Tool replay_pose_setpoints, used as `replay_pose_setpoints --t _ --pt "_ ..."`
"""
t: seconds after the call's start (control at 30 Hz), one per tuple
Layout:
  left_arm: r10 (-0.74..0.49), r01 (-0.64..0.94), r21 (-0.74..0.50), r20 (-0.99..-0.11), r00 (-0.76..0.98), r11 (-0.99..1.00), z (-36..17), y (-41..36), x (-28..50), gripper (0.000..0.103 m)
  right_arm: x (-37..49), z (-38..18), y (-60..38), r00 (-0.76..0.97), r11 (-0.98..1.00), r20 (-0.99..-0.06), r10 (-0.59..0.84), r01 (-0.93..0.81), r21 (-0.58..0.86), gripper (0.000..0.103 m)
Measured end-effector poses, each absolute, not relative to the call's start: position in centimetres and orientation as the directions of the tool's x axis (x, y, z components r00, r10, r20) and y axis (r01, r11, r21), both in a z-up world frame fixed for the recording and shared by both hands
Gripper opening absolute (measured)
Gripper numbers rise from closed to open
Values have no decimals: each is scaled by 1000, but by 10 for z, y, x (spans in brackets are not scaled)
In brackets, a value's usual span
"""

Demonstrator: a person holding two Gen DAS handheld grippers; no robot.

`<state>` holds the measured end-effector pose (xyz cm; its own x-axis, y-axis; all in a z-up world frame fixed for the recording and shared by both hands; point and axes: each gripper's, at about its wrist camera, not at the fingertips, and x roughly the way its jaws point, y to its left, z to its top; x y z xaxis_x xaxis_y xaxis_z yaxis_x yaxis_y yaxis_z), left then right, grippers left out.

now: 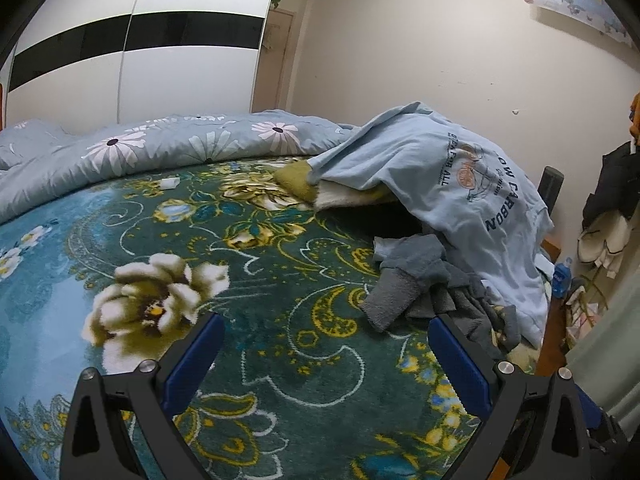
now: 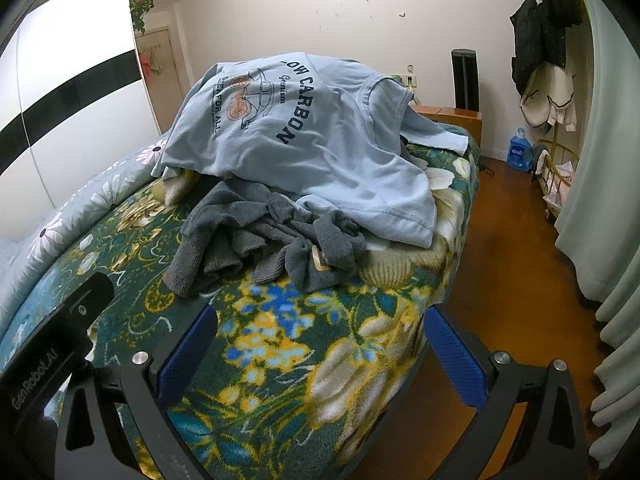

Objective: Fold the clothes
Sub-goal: 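Approach the light blue t-shirt on the clothes pile with both tools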

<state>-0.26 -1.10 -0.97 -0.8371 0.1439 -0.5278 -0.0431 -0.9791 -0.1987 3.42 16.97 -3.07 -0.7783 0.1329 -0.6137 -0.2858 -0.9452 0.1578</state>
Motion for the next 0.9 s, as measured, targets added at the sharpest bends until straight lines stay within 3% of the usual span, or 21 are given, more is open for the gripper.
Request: replay_pose_setpoints --t 0.9 --pt "123 -16 -196 -545 -829 -980 -6 -28 -5 103 29 -42 168 -787 -936 -612 73 -266 231 103"
